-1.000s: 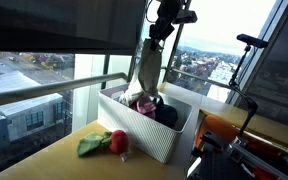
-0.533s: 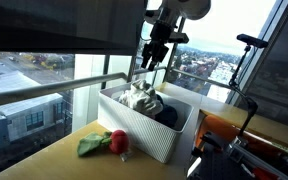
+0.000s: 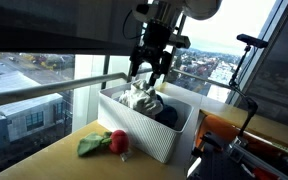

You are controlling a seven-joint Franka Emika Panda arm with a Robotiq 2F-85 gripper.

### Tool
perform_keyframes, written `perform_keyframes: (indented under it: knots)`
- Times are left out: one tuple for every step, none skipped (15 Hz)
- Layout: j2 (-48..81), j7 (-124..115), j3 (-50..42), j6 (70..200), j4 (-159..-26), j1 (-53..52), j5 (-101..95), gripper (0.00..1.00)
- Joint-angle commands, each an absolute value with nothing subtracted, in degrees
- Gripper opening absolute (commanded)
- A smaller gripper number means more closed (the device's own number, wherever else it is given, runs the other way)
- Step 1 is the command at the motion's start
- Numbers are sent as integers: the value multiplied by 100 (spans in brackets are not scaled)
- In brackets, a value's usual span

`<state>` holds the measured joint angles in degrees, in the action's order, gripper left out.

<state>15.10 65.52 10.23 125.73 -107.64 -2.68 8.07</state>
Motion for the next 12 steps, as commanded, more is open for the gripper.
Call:
perform_keyframes:
  knots:
    - [1344,6646,1136,13366,-11661,-631,131,100]
    - [1411,6558,1165,13605,-11814,-743,-73,100]
    - [1434,6516,1186,13772,-11946,-817,-225,100]
    - [1461,6457,1205,13941,-12060,-889,-379,100]
    - [1483,6406,1214,14093,-12166,-944,-526,100]
    - [1531,6312,1210,14268,-12245,-1006,-687,100]
    - [1591,6211,1198,14418,-12304,-1060,-847,100]
    - [1679,6092,1179,14553,-12336,-1114,-1023,100]
    - [1812,5914,1143,14676,-12323,-1181,-1241,100]
    - [1942,5712,1109,14782,-12288,-1246,-1471,100]
    - [2160,5453,1058,14819,-12126,-1329,-1721,100]
    - [2355,5223,1023,14827,-11975,-1395,-1933,100]
